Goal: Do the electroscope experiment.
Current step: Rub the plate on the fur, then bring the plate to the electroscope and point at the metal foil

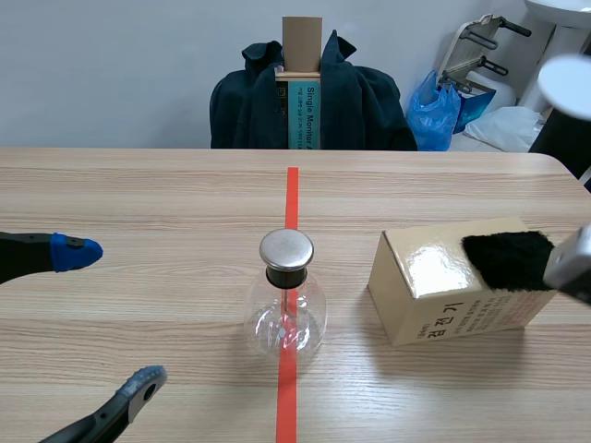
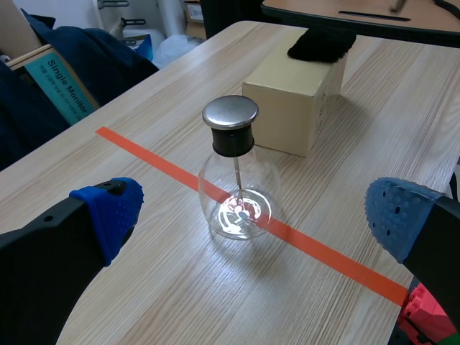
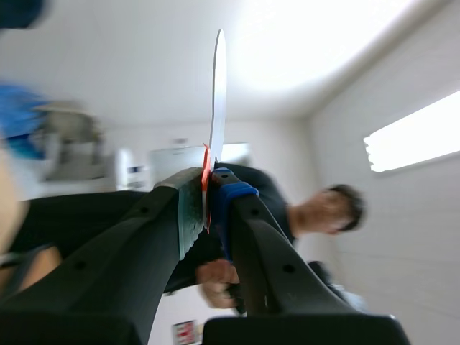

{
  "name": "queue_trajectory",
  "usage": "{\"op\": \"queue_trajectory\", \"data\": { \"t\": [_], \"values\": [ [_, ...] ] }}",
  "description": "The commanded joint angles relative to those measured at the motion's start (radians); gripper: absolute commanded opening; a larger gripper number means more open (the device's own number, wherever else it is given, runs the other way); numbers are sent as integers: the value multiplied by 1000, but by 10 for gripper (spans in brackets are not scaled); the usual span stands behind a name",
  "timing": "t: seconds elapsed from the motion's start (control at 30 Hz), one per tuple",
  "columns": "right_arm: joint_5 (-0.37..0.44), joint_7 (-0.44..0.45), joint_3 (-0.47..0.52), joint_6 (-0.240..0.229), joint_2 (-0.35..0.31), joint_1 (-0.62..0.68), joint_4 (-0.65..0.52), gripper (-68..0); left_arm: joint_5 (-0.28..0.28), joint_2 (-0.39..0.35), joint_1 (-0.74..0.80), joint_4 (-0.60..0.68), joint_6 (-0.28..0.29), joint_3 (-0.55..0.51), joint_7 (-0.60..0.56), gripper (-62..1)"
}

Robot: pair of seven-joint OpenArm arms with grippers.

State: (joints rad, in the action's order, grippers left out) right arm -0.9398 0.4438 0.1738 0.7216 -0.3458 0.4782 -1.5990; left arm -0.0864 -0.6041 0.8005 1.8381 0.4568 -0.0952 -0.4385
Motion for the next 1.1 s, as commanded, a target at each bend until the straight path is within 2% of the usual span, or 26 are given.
{"op": "queue_trajectory", "data": {
  "t": [0.0,0.17,0.33,0.5,0.73,0.9,1.07],
  "values": [
    [37,-24,39,13,-29,-32,-72,-668,-13,5,0,7,-1,-6,-14,14],
    [124,-100,101,11,-89,-121,-267,-668,-13,5,0,7,-1,-6,-14,14],
    [189,-163,148,4,-143,-222,-393,-668,-13,5,0,7,-1,-6,-14,14],
    [230,-180,171,-26,-171,-280,-437,-668,-11,5,0,7,-1,-6,-13,14],
    [292,-184,174,-47,-203,-345,-446,-668,28,5,0,7,-1,-6,-5,14],
    [328,-184,174,-111,-214,-391,-447,-668,28,5,-1,7,-1,-6,22,14],
    [340,-183,174,-220,-213,-426,-447,-668,28,5,-1,7,-1,-6,36,14]
  ]
}}
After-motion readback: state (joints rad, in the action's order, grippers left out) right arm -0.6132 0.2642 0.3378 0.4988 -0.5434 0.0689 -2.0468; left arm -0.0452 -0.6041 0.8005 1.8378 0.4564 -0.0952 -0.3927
